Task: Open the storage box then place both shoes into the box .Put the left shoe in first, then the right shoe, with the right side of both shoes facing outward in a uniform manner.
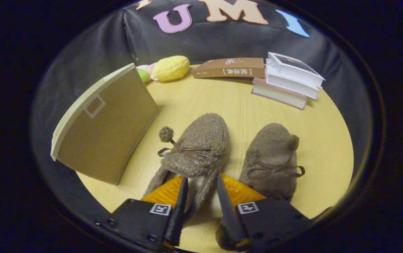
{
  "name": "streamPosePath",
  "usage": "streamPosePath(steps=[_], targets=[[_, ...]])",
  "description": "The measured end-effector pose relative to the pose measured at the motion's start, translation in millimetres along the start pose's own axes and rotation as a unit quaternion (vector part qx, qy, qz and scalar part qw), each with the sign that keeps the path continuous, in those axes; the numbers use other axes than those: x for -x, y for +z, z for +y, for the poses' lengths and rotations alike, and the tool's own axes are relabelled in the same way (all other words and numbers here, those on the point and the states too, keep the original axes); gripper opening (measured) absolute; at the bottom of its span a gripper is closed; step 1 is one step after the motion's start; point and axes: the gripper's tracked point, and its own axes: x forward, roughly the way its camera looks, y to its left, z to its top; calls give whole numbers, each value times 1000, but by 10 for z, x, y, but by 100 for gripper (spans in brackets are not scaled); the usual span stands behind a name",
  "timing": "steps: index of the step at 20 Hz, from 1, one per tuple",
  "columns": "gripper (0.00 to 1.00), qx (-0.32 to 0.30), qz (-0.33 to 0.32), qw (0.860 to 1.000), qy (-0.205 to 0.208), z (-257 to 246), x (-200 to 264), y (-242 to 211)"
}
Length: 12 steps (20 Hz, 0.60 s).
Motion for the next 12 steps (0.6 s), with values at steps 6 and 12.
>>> streamPosePath(steps=[6,12], targets=[[5,-123,39,991,16,9,58,-30],[5,-202,30,978,34,187,364,192]])
